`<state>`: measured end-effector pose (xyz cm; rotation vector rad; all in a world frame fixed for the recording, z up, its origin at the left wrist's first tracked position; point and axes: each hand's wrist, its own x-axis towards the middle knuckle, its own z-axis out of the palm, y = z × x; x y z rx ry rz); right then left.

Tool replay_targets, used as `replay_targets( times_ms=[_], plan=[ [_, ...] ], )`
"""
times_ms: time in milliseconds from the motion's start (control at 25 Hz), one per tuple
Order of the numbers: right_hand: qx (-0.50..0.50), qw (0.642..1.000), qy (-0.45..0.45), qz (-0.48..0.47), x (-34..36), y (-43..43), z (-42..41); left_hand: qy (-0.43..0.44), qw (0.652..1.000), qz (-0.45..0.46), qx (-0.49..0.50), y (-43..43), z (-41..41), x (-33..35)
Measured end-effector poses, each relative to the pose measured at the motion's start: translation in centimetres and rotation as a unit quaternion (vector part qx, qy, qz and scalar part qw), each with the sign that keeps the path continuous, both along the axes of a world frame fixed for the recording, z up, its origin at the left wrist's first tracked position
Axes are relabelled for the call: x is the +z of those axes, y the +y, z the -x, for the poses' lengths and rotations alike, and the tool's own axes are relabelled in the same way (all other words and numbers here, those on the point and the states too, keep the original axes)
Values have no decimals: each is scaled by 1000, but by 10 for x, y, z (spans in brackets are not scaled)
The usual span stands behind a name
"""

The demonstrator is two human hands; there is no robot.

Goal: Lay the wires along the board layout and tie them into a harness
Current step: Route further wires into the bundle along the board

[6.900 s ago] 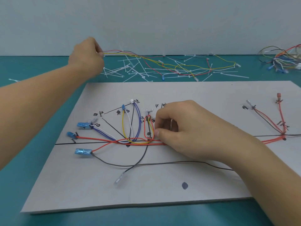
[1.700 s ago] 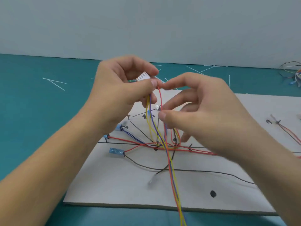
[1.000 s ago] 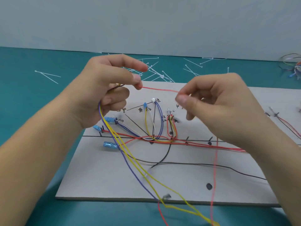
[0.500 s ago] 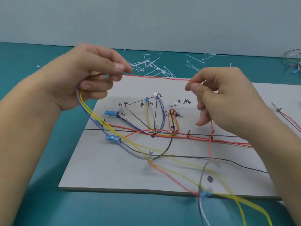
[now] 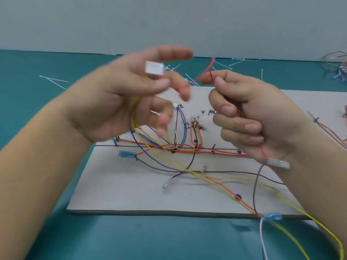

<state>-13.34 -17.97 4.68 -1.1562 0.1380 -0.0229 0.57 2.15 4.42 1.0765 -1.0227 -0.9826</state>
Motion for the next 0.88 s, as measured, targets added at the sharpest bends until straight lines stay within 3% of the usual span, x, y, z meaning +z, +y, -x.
replay_targets(
  times_ms=[160, 320, 400, 520, 640, 720, 880],
  plan=[
    [-28, 990, -34, -137, -4, 10, 2, 5, 998, -60, 37, -18, 35, -3],
    [-47, 982, -57, -171, 2, 0, 4, -43, 982, -127, 132, -9, 30, 10],
    [-57, 990, -47, -123, 4, -5, 4, -21, 980, -167, 106, -4, 27, 14],
    [22, 998, 27, 44, 3, -6, 5, 35, 977, -199, 74, -5, 30, 17],
    [183, 958, 84, 204, -1, 3, 10, 62, 977, -185, 87, -8, 33, 17],
    [271, 932, 81, 228, -6, 13, 13, 75, 976, -157, 128, -11, 36, 18],
    [303, 933, 48, 189, -16, 29, 15, 14, 956, -78, 283, -25, 50, 11]
  ],
)
